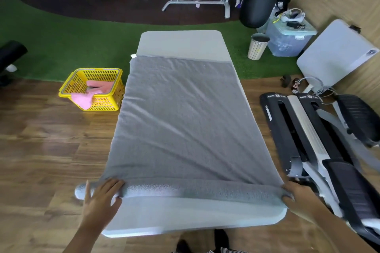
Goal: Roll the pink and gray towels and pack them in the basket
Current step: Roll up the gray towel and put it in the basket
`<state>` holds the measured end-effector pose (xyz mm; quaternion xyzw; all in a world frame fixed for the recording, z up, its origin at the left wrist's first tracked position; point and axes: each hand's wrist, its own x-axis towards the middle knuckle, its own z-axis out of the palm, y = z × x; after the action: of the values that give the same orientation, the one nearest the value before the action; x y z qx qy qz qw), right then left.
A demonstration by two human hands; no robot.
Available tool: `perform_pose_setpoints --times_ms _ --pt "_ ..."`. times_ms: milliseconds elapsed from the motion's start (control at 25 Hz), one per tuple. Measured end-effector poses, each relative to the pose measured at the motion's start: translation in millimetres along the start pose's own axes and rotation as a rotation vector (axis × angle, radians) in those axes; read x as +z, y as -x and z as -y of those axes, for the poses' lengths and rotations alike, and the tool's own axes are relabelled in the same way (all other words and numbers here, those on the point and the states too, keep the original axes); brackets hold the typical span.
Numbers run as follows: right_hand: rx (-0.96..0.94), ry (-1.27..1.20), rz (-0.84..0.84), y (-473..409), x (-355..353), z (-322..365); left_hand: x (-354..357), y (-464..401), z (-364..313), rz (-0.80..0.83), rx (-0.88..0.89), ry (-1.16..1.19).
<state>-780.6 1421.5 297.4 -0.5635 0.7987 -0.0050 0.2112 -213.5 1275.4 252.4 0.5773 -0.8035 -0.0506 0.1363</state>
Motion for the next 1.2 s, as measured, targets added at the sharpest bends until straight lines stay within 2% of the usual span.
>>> perform_pose_setpoints --times_ms 80,160,240,360,400,480,640,800,920,1200 --pt "-0.074 -0.018 -0.153 3 10 -8 -7 2 -9 -0.023 -0.028 -0.024" --pt "-0.132 -0.039 -0.196 6 23 -18 -9 3 -9 -0.047 -0.062 -0.025" --pt "-0.152 -0.054 -0.216 14 24 -15 -13 1 -4 -0.002 -0.117 -0.01" --pt "-0.088 -0.082 -0.156 21 24 -9 -13 1 12 0.091 -0.138 0.053" --pt "-0.119 -0.04 -0.143 20 24 -10 -15 1 13 0.1 -0.138 0.061" --pt "-0.141 0.029 -0.115 14 21 -15 -12 1 8 0.066 -0.106 0.058" --pt "-0.064 0.043 -0.089 7 8 -31 -4 5 -16 -0.033 -0.014 0.015" --pt "-0.068 0.039 -0.083 9 11 -39 -5 11 -17 0.004 0.068 -0.026" --pt "-0.09 0.034 -0.039 6 8 -28 -15 16 -14 -0.01 0.005 -0.065" --pt "-0.165 -0.104 -0.137 5 8 -8 -15 16 -5 -0.001 -0.115 -0.078"
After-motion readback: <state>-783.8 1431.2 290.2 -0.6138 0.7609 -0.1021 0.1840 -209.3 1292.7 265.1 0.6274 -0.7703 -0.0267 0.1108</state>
